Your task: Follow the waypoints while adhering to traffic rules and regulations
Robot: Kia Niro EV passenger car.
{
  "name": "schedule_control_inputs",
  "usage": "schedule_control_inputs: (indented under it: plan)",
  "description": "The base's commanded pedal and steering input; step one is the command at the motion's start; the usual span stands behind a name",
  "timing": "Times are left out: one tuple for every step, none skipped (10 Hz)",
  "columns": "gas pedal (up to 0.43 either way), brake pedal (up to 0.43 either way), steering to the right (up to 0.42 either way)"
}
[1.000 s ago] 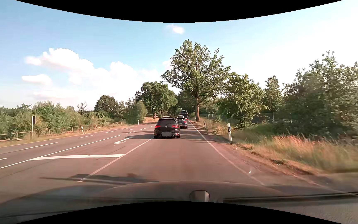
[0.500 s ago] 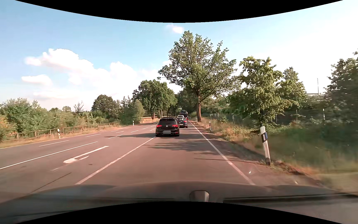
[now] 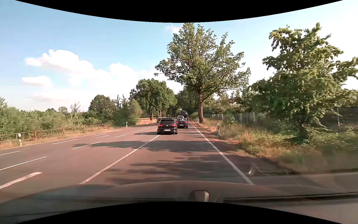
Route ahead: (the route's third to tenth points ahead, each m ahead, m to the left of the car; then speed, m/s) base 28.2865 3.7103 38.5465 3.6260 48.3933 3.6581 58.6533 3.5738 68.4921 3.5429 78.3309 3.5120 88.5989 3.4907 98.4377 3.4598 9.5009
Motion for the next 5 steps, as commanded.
schedule_control_inputs:
  plan:
    - [0.177, 0.0, -0.003]
    - [0.189, 0.0, -0.003]
    - [0.197, 0.0, -0.003]
    - [0.197, 0.0, -0.003]
    - [0.209, 0.0, -0.003]
